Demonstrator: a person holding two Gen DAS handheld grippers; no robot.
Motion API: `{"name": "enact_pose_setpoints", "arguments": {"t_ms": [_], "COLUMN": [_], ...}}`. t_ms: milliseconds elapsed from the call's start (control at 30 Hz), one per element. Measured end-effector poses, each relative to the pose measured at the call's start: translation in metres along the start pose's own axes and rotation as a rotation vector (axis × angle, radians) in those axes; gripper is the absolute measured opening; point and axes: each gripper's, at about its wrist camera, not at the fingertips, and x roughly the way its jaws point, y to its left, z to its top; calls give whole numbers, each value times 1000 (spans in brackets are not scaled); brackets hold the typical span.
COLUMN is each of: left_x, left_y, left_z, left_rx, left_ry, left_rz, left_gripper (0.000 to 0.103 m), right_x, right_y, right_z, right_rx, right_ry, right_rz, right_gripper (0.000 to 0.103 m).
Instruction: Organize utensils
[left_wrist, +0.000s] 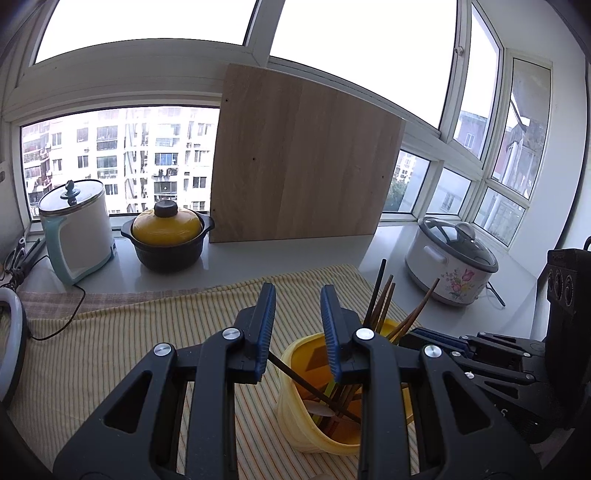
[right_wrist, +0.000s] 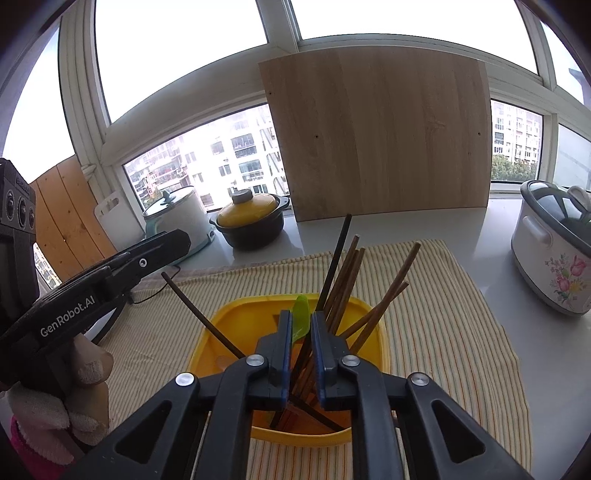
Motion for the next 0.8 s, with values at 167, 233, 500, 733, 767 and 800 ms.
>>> {"name": "enact_pose_setpoints", "arguments": {"t_ms": [167, 233, 500, 733, 767, 800], "left_x": [-17, -24, -51, -71, -74, -77], "left_y": [2, 3, 8, 11, 10, 10], "left_z": [-10, -15, -39, -65, -68, -72], "left_rx": [13, 25, 43, 49, 52, 56], "left_ry": [-3, -4, 7, 20, 19, 18], "left_rz": [8, 20, 45, 66, 73, 81], "left_gripper": [24, 24, 24, 34, 37, 39], "right_x": [-12, -17, -33, -41, -42, -43], "right_y": [10, 13, 22, 28, 28, 29], "right_z": [-2, -4, -12, -26, -28, -29], "right_rx": [-10, -13, -22, -18, -17, -16], "right_ry": [-14, -23, -53, -67, -70, -73], "right_rz": [-3, -5, -16, -36, -43, -50], "right_gripper": [18, 19, 28, 33, 34, 39]}}
